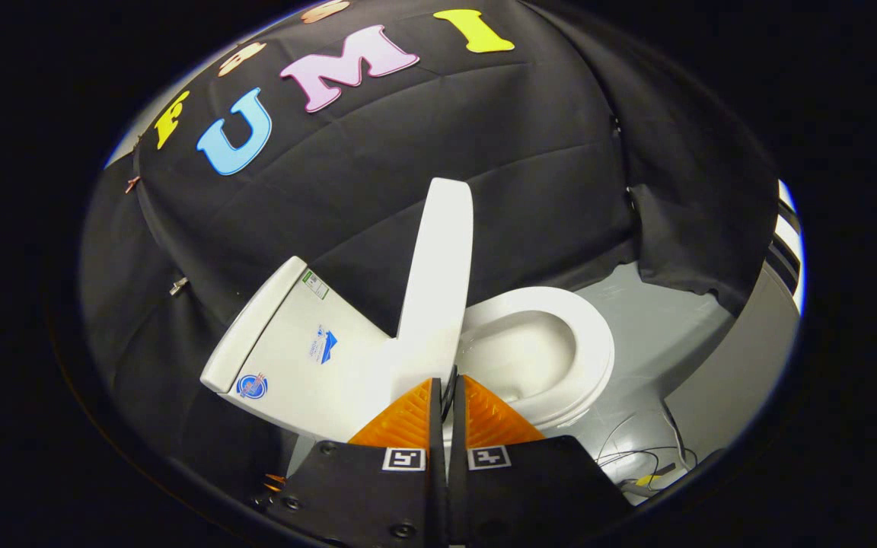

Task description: Open the toilet lid.

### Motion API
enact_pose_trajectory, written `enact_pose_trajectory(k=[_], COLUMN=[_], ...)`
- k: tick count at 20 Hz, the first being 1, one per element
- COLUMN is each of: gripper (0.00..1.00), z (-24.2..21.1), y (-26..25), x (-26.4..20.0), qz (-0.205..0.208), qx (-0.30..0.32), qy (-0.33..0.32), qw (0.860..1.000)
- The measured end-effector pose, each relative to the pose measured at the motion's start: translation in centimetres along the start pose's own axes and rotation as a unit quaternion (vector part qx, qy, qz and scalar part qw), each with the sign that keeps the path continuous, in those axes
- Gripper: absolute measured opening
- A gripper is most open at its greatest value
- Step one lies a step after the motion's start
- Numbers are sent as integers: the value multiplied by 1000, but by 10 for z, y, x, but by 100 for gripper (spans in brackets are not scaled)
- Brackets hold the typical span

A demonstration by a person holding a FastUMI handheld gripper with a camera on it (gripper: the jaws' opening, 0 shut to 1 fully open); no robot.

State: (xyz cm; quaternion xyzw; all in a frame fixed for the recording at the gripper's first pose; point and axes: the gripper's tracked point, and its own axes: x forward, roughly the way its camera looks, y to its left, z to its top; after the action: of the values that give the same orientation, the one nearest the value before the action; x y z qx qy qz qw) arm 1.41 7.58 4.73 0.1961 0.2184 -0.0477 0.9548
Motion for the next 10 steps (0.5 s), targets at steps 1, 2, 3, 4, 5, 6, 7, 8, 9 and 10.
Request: enact_pose_trajectory(k=[1,2,3,4,5,6,7,8,9,10], gripper=[6,6,6,6,6,6,6,6,6,6], z=[2,2,2,3,3,2,2,1,0,1], y=[6,11,16,21,25,30,34,38,44,51], x=[-2,-2,-2,-3,-3,-4,-4,-4,-4,-5], qz=[-2,-5,-8,-12,-16,-21,-26,-29,-29,-26], qx=[-5,-12,-17,-23,-28,-29,-31,-37,-45,-51], qy=[-1,-3,-5,-7,-7,-7,-6,-5,-6,-8], qw=[1000,1000,1000,1000,999,999,999,999,999,998])
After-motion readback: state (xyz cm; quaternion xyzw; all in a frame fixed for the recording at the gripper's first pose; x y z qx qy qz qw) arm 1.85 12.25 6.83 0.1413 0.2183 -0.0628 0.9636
